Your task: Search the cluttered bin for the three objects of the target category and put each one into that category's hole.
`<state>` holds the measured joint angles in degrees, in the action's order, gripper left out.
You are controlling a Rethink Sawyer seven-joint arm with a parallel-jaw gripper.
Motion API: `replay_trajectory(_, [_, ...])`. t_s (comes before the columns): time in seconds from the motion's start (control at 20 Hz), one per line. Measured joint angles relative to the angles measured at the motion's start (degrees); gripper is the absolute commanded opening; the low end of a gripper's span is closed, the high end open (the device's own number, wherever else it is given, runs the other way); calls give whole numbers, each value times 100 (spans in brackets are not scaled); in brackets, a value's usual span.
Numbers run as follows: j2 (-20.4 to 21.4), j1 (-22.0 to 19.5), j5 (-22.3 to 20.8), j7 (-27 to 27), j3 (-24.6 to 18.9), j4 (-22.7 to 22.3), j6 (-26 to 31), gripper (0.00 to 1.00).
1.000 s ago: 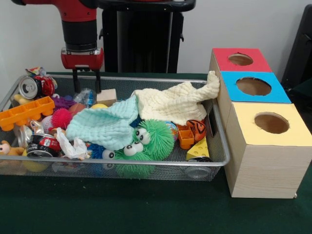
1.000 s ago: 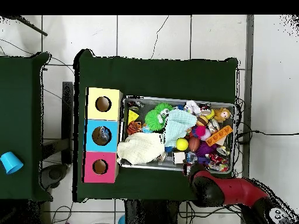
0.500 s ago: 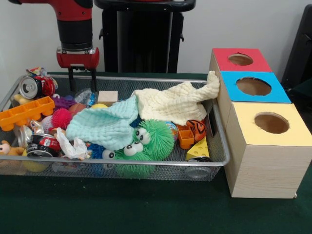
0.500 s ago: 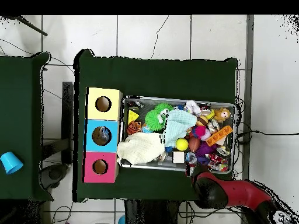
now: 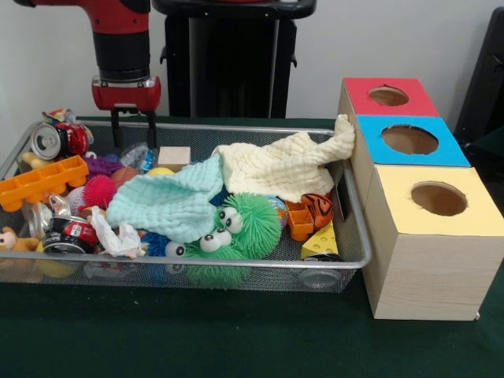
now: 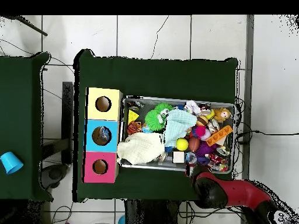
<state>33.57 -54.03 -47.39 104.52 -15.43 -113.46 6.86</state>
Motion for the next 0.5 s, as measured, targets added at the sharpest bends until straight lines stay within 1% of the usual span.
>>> replay_trajectory(0.5, [-57, 100, 2, 0, 7, 24, -25, 100])
